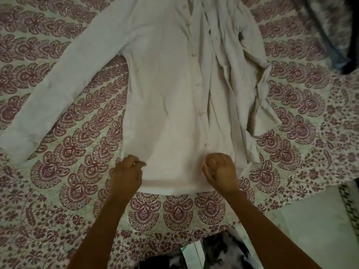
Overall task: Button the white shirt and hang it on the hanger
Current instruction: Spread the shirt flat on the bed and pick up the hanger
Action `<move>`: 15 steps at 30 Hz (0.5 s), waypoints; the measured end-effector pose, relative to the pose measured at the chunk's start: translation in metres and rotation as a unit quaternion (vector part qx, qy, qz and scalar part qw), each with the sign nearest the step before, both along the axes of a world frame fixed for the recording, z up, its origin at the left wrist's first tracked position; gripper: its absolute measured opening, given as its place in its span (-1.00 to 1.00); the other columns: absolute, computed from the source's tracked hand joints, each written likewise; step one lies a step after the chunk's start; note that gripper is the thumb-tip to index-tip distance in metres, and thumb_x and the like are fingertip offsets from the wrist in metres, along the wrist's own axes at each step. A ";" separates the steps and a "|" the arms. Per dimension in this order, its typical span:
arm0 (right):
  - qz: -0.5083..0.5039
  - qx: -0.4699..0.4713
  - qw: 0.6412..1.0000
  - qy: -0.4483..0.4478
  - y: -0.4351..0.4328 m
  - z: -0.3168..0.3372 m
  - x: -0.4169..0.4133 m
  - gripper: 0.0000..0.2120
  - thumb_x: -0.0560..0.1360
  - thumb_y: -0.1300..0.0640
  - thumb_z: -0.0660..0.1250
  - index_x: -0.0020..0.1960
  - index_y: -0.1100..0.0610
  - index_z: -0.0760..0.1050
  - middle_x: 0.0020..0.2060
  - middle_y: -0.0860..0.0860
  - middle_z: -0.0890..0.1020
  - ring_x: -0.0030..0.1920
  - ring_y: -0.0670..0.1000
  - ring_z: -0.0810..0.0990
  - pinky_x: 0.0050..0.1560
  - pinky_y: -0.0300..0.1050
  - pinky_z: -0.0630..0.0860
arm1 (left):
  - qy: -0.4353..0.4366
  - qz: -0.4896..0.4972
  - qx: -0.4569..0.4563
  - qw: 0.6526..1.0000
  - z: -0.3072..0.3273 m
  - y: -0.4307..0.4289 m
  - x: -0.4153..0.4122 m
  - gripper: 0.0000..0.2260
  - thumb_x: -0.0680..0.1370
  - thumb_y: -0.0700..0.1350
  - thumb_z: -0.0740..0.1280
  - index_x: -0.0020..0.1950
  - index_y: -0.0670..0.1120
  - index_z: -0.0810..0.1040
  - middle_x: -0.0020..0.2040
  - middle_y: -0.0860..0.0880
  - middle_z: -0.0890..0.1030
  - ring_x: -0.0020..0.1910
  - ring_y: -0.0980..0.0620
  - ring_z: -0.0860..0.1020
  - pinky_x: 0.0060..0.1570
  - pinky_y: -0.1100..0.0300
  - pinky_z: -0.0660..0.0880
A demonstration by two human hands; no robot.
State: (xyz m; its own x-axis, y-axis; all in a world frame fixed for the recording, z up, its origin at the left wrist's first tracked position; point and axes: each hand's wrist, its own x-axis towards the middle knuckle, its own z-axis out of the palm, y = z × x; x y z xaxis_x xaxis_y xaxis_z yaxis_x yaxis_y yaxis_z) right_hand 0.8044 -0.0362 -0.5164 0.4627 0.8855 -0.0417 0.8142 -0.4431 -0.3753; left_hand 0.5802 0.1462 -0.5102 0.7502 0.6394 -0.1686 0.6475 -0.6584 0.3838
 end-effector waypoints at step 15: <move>-0.279 -0.169 0.940 0.100 -0.010 0.002 0.202 -0.30 0.40 -0.05 0.36 0.42 0.15 0.18 0.37 0.24 0.30 0.38 0.24 0.24 0.36 0.14 0.15 | -0.120 0.068 -0.114 0.984 0.004 -0.078 0.253 -0.76 0.47 -0.19 0.20 0.01 -0.11 0.63 -0.01 -0.04 0.58 -0.12 0.09 0.54 -0.09 0.24 0.47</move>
